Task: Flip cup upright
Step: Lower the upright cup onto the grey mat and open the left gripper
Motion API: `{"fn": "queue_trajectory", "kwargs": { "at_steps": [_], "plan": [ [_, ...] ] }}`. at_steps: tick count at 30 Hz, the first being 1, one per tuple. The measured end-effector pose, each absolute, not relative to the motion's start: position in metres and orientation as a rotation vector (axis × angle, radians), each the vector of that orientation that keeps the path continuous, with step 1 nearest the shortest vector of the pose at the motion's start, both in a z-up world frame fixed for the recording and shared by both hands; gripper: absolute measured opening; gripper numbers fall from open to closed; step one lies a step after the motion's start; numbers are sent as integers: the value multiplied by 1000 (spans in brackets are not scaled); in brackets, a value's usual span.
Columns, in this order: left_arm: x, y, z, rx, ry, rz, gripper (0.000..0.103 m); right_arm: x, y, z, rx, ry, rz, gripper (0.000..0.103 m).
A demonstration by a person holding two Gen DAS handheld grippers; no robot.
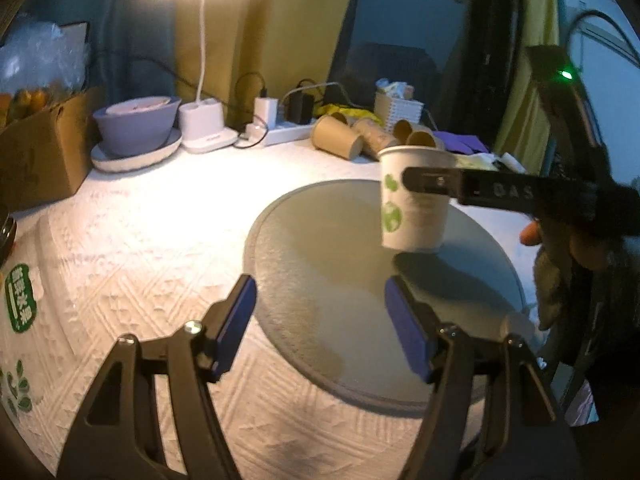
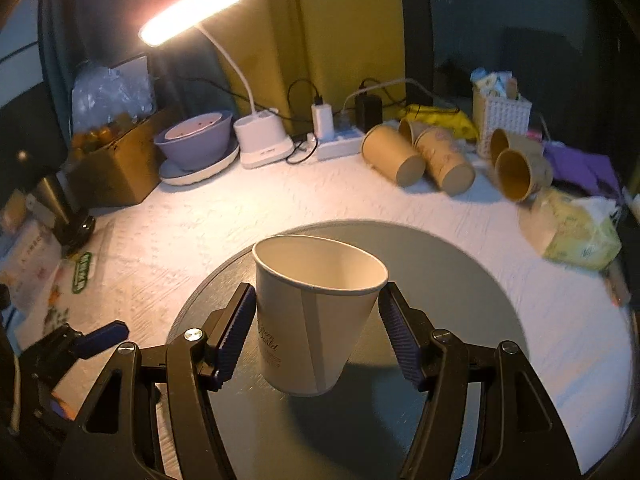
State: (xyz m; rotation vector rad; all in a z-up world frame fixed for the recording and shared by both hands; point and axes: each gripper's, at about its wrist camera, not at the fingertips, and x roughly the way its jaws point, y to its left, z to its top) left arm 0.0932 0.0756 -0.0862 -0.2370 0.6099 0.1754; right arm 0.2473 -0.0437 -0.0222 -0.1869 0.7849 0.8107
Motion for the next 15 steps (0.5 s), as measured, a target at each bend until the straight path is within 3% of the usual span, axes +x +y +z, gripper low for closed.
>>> {"fn": "queue_trajectory", "kwargs": {
  "at_steps": [8, 11, 15],
  "plan": [
    [101, 88, -95, -294, 658, 190, 68, 235, -44, -29, -299, 696, 771, 67],
    [103, 89, -96, -313, 664, 185, 79, 231, -51, -31, -285, 701, 774, 67],
    [104, 87, -94, -306, 658, 195, 80, 222, -58, -33, -286, 704, 781, 67]
  ]
}}
